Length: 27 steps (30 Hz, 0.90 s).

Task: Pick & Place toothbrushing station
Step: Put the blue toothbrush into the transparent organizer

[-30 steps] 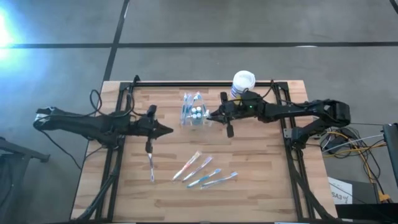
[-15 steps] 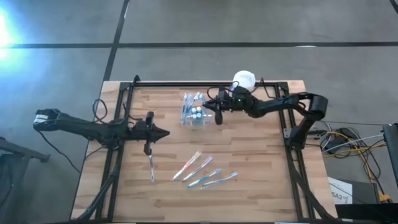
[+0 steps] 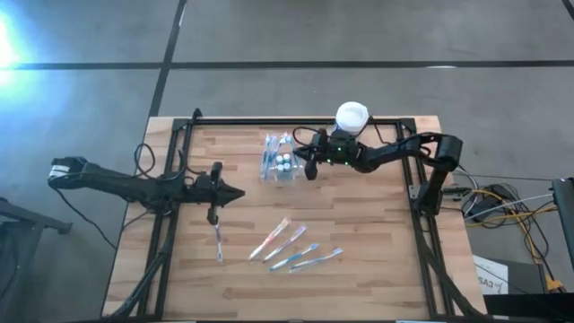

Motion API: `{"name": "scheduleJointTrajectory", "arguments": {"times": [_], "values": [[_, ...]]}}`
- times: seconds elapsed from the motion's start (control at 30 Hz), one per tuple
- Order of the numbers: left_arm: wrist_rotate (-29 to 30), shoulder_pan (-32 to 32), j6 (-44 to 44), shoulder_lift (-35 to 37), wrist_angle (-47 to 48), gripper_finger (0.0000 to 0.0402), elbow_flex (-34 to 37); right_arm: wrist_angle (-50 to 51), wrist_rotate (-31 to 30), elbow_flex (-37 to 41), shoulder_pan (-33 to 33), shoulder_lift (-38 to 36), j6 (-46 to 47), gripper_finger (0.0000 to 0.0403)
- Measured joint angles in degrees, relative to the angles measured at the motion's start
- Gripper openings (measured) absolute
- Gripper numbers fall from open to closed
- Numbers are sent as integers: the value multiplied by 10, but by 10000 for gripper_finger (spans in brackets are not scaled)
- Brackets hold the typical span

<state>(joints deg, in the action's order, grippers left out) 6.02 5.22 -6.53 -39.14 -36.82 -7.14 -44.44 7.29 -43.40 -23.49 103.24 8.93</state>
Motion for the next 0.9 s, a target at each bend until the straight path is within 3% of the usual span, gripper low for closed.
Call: {"name": "scheduleJointTrajectory", "arguments": {"times": [0.43, 0.9], "values": [[-5, 1, 1, 0, 0, 23, 0, -60, -30, 54, 10, 0, 40, 15], [-5, 1, 7, 0, -6, 23, 0, -91, -30, 51, 12, 35, 45, 15]]}}
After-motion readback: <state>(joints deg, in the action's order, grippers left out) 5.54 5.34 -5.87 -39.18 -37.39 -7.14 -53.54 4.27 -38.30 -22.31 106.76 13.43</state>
